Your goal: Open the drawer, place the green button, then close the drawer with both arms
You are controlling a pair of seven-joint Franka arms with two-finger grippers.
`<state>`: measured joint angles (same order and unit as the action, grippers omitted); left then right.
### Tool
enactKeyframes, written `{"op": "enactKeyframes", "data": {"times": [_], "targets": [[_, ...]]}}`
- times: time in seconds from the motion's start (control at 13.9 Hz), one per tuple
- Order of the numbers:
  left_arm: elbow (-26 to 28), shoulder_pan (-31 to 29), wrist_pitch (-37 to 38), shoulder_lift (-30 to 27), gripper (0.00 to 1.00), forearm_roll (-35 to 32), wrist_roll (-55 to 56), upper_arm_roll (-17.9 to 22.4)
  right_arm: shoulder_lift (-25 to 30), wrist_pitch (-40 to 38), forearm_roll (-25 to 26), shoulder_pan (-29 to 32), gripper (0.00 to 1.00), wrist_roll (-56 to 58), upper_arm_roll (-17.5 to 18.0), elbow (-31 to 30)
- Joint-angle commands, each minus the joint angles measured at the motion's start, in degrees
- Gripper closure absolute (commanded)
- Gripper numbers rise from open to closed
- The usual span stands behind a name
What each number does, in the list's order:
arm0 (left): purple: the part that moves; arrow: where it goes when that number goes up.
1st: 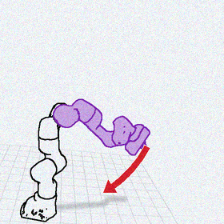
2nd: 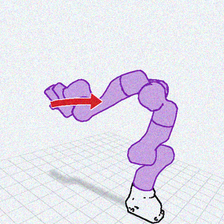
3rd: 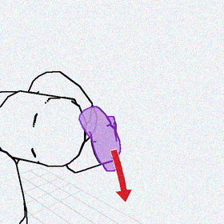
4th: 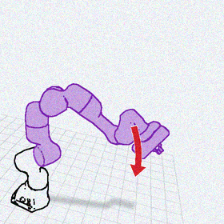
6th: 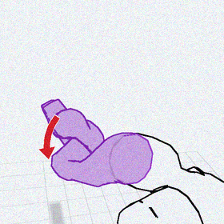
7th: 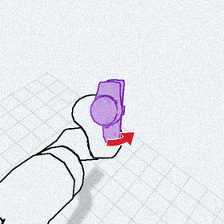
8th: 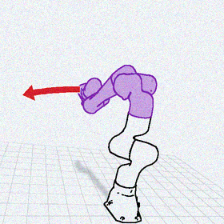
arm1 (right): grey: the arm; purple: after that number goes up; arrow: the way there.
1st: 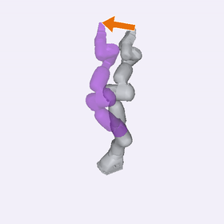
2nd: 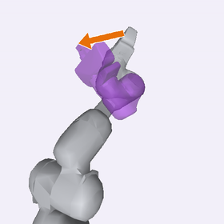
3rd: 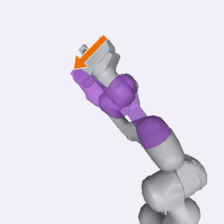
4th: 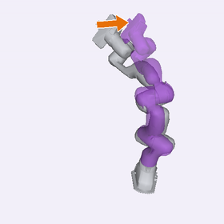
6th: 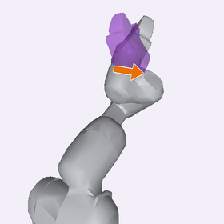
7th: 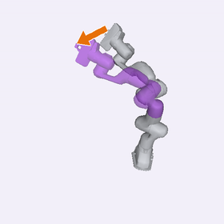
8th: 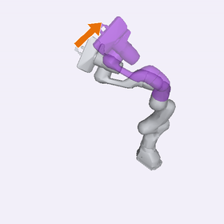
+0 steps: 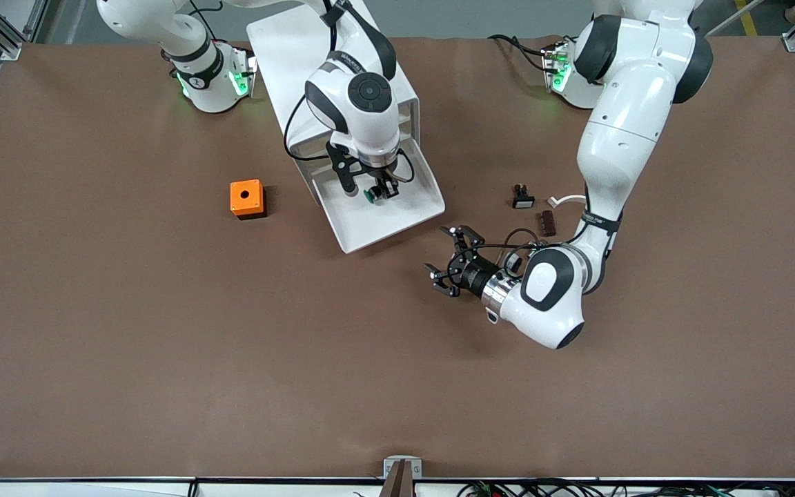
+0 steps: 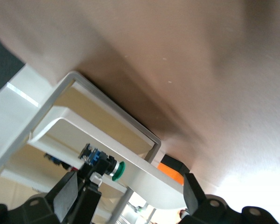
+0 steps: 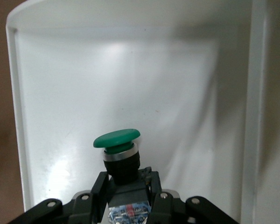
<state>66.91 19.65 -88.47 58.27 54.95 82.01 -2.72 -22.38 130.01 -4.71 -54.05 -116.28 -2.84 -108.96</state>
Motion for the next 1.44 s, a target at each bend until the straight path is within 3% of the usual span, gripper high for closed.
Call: {"op": "enactKeyframes", "data": {"times": [0.0,0.57,1.15,1.36], "targets": [[-0.38,2.58,-4.58,-2.89,0.0,-4.74,-7.88,1.31,-4.06,-2.11,0.23,-1.85,1.0,-2.98,-0.33,5.85],[-0.38,4.08,-14.09,-8.61,0.0,-17.33,-22.23,1.22,-4.6,-3.97,0.23,-2.55,1.0,-4.74,-0.33,7.53],[-0.2,7.59,-22.09,-10.9,0.0,-34.54,-23.65,1.22,-4.78,-4.06,0.23,-2.2,1.0,-4.83,-0.5,7.62],[-0.11,8.91,-24.99,-12.04,0.0,-35.79,-23.12,1.49,-5.83,-3.97,0.23,-2.29,1.0,-4.83,-0.5,8.23]]}}
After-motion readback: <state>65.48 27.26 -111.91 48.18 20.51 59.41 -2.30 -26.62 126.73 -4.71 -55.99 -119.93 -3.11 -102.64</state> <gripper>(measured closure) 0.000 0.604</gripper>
